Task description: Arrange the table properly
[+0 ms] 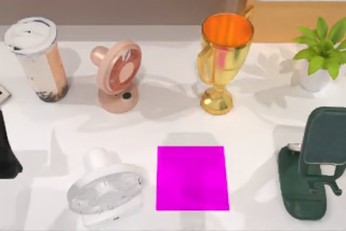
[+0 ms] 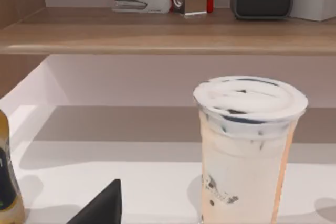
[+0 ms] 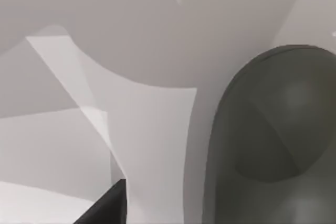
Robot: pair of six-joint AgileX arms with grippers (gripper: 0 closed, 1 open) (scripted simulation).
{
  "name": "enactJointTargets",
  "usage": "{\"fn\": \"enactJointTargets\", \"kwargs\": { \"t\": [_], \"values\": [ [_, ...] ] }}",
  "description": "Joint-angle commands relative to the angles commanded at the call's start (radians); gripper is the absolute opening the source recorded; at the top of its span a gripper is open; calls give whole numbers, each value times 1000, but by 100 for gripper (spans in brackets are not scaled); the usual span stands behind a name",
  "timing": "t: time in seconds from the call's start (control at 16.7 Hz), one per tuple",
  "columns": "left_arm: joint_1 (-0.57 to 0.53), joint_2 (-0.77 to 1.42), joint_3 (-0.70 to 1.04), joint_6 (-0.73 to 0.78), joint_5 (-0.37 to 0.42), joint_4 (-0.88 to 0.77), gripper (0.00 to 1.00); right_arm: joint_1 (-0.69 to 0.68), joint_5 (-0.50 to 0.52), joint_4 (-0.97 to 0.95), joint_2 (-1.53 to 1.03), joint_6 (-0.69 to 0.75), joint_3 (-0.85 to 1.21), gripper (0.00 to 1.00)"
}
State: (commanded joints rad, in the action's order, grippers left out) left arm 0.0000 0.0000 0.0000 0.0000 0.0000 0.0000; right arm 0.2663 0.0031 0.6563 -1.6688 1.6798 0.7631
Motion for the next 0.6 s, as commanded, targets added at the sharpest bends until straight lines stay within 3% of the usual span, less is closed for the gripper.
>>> {"fn": "enactJointTargets", "kwargs": {
  "t": [0.06, 0.6],
  "values": [
    [0, 0, 0, 0, 0, 0, 100, 0, 0, 0, 0, 0, 0, 100],
    [0, 0, 0, 0, 0, 0, 100, 0, 0, 0, 0, 0, 0, 32]
  ]
}}
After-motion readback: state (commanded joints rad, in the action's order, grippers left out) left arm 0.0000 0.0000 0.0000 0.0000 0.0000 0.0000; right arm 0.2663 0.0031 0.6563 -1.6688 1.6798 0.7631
